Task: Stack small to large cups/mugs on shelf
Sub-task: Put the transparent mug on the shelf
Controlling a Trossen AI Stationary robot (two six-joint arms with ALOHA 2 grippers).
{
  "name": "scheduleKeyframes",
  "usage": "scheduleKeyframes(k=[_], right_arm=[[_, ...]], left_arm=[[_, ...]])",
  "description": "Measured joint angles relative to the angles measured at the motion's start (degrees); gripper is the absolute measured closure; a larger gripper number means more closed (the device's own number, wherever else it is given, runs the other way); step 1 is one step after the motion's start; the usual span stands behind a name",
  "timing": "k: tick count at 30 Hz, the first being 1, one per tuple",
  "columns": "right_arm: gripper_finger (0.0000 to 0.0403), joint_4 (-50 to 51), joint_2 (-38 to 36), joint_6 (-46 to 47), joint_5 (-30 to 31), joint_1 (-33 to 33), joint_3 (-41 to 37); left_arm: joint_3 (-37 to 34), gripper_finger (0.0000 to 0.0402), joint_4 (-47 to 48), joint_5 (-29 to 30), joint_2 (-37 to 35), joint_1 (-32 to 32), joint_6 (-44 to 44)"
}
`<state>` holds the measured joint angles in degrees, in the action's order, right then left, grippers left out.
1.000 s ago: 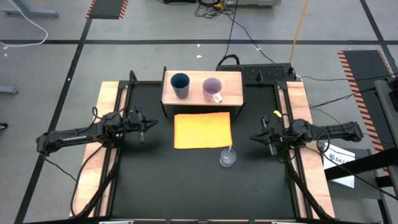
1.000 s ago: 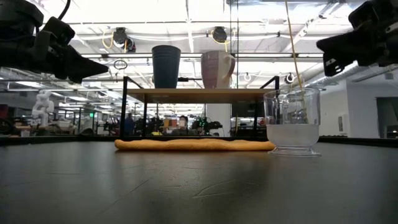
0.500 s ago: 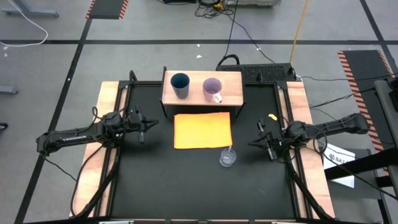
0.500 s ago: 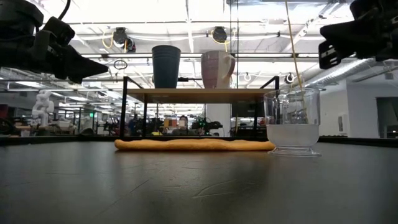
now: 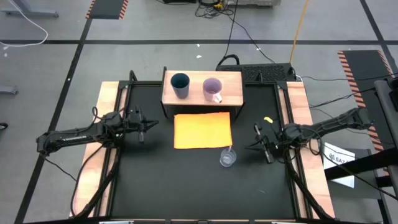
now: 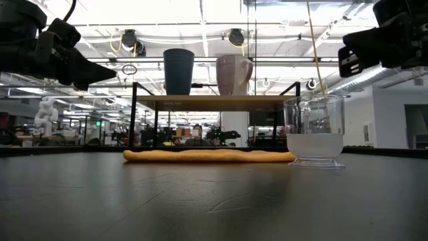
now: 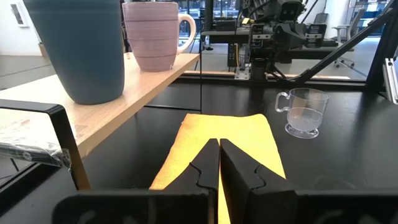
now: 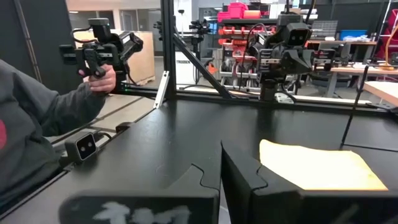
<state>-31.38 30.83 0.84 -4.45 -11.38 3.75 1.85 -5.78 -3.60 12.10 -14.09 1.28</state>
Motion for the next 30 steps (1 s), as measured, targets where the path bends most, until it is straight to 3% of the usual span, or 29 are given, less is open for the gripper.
scheduleKeyframes(k=[12, 21, 30], right_arm=[[0.0403, -7.56, 7.32, 0.68, 0.07, 0.0, 0.37], [0.0403, -3.13, 14.83, -1.86, -0.24, 0.0, 10.49], [0.0403, 4.89, 15.32, -2.64, 0.03, 0.02, 17.49]], left_arm=[[0.01, 0.0385, 0.0, 0.0, 0.0, 0.0, -0.09], [0.0, 0.0385, -0.01, 0.0, 0.0, 0.0, -0.07], [0.0, 0.0385, -0.07, -1.31, 0.0, 0.0, 0.13]])
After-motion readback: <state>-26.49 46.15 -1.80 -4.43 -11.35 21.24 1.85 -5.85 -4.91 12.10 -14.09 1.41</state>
